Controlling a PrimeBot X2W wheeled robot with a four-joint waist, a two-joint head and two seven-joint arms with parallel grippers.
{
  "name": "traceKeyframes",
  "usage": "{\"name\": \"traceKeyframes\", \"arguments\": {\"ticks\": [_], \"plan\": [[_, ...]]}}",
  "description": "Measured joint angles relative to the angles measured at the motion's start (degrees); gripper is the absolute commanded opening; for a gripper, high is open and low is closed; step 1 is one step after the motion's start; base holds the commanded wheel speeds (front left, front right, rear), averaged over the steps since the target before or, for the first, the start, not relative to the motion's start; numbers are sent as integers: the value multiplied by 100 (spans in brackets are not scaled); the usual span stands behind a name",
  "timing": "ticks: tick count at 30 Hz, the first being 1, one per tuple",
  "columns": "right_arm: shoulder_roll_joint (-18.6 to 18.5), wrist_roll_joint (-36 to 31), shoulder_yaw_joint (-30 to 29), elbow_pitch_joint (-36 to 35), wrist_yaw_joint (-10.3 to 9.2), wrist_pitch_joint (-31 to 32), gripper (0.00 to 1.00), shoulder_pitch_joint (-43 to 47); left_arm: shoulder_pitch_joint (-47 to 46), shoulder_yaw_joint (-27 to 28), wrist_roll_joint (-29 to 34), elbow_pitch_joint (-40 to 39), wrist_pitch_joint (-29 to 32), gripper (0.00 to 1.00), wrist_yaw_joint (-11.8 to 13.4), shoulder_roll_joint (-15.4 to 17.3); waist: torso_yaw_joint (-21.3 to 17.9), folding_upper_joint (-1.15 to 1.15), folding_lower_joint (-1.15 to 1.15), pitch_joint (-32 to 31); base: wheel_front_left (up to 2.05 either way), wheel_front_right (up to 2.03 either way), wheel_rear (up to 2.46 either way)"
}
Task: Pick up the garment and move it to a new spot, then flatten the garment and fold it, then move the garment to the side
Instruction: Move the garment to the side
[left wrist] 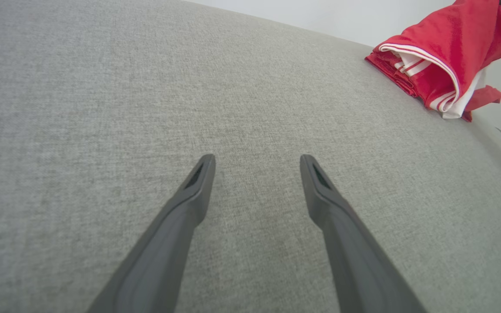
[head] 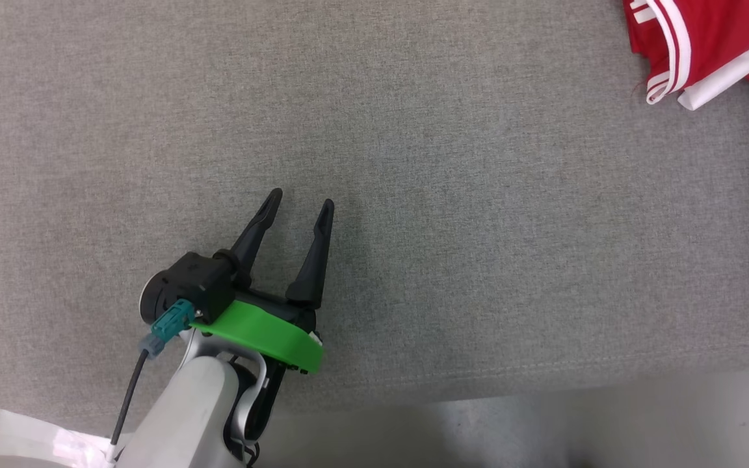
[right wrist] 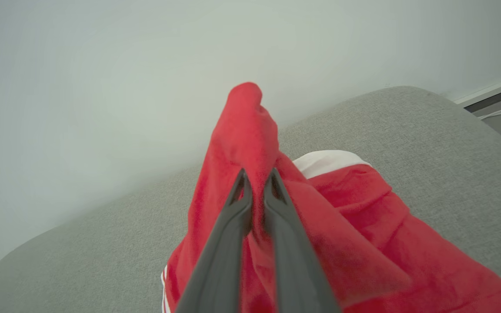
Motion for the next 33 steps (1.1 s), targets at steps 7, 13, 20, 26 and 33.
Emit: {"name": "traceKeyframes", "arguments": {"ticks": [7, 13, 20, 26, 33], "plan": [[235, -162, 237, -63, 237, -66, 0, -79, -4, 59, 21, 1, 3, 100, 48, 10, -41, 0, 0, -4, 0, 0, 0], [416, -264, 472, -189, 441, -70, 0, -152, -9, 69, 21, 13, 3, 100, 48, 12, -126, 0, 0, -96, 0, 0, 0], [483, -291, 575, -189, 503, -58, 0, -155, -10, 91, 0, 59, 2, 100, 48, 10, -259, 0, 0, -273, 0, 0, 0], [446, -268, 530, -180, 530, 13, 0, -162, -3, 104, -23, 59, 2, 100, 51, 16, -397, 0, 0, -368, 0, 0, 0], [248, -131, 256, 7, 314, 47, 0, -171, -2, 89, -22, 22, 13, 100, 93, 30, -491, 0, 0, -315, 0, 0, 0]]}}
